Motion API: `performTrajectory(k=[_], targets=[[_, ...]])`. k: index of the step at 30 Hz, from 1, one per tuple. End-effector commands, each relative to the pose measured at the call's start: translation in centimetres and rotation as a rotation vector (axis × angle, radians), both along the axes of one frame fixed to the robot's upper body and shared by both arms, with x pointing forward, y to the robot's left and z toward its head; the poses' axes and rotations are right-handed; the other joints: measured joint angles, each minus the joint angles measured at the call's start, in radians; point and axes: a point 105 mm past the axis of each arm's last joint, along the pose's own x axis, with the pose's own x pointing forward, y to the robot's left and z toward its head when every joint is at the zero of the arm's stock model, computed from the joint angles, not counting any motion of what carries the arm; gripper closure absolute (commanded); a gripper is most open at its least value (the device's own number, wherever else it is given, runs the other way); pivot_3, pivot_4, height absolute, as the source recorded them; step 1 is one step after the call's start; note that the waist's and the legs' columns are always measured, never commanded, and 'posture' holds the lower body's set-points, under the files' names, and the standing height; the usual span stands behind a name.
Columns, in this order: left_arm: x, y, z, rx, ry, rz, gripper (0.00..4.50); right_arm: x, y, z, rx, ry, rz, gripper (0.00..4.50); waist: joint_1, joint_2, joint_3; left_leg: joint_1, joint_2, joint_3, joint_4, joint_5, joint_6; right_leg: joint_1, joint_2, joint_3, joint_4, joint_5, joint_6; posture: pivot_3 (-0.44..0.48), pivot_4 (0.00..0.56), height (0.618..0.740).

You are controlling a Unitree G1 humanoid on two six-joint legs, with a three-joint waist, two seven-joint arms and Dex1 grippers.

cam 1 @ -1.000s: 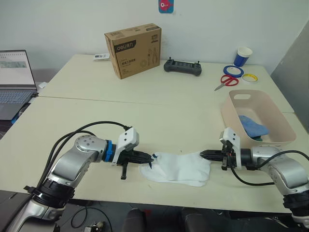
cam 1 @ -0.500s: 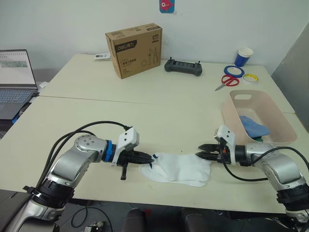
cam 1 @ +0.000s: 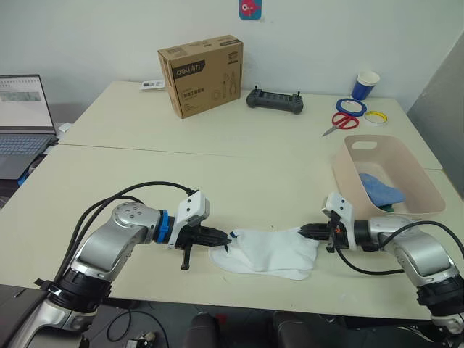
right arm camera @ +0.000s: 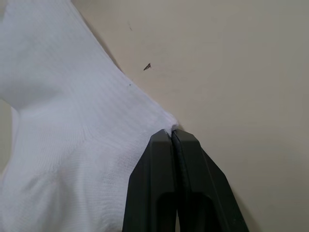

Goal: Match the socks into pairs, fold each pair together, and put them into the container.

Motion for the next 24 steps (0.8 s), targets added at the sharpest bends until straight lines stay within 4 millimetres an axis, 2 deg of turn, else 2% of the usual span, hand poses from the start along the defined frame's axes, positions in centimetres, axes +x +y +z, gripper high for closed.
performTrajectory(k=[1,4,6,8,11,14,18,22,24], targets=[[0.0,0.2,1.3,-0.001,-0.074,-0.010,4.50,-0.3,0.2,2.4,0.069,-0.049,0.023,4.47,0.000,0.000,0.000,0.000,0.000,0.000,0.000,0.000,0.000,0.000,0.000,0.000,0.000,0.000,0.000,0.000,0.150,0.740],[0.1,0.6,2.3,-0.024,-0.087,0.017,4.50,-1.4,0.6,3.9,0.120,-0.029,0.061,4.47,0.000,0.000,0.000,0.000,0.000,0.000,0.000,0.000,0.000,0.000,0.000,0.000,0.000,0.000,0.000,0.000,0.150,0.740],[-1.7,1.4,2.6,0.002,-0.046,-0.019,4.50,-3.3,0.7,5.1,0.144,0.030,0.108,4.47,-0.002,0.000,0.000,0.000,0.000,-0.001,0.000,0.000,0.000,0.000,0.000,0.000,0.000,0.000,0.000,0.000,0.150,0.740],[-2.8,1.8,2.7,0.020,-0.017,-0.042,4.50,-4.2,0.8,5.6,0.149,0.064,0.127,4.47,-0.002,0.000,0.000,0.000,0.001,0.000,-0.002,0.000,0.000,0.000,0.000,0.000,0.000,-0.001,-0.001,0.000,0.150,0.740],[-4.8,2.4,3.4,0.022,0.062,-0.072,4.50,-7.7,1.5,6.4,0.194,0.209,0.227,4.47,-0.001,0.000,0.000,0.000,0.001,-0.001,-0.002,0.000,0.000,0.000,0.000,0.000,0.000,-0.001,-0.001,0.000,0.150,0.740],[-5.6,2.8,3.7,0.028,0.116,-0.075,4.50,-9.8,1.8,6.8,0.241,0.333,0.261,4.47,0.000,0.000,0.000,0.000,0.001,-0.001,-0.002,0.000,0.000,0.000,-0.001,-0.001,0.000,-0.002,-0.002,0.000,0.150,0.740],[-5.3,3.2,2.2,0.063,0.135,-0.049,4.50,-9.6,1.6,5.8,0.244,0.364,0.201,4.47,0.000,0.000,0.000,0.002,0.000,-0.001,0.000,0.000,0.000,0.002,-0.001,-0.001,0.000,-0.004,-0.006,0.000,0.150,0.740],[-2.6,2.9,1.2,0.043,0.077,0.046,4.50,-7.1,1.2,5.2,0.261,0.305,0.087,4.47,0.000,0.000,0.000,0.002,0.000,0.000,0.001,0.000,0.000,0.002,-0.002,0.001,-0.001,-0.004,-0.006,0.000,0.150,0.740],[-1.9,2.7,1.1,0.034,0.073,0.064,4.50,-6.3,1.2,5.3,0.265,0.278,0.066,4.47,0.000,0.000,0.000,0.001,0.000,0.000,0.001,0.000,0.000,0.002,-0.001,0.001,-0.001,-0.003,-0.006,0.000,0.150,0.740]])
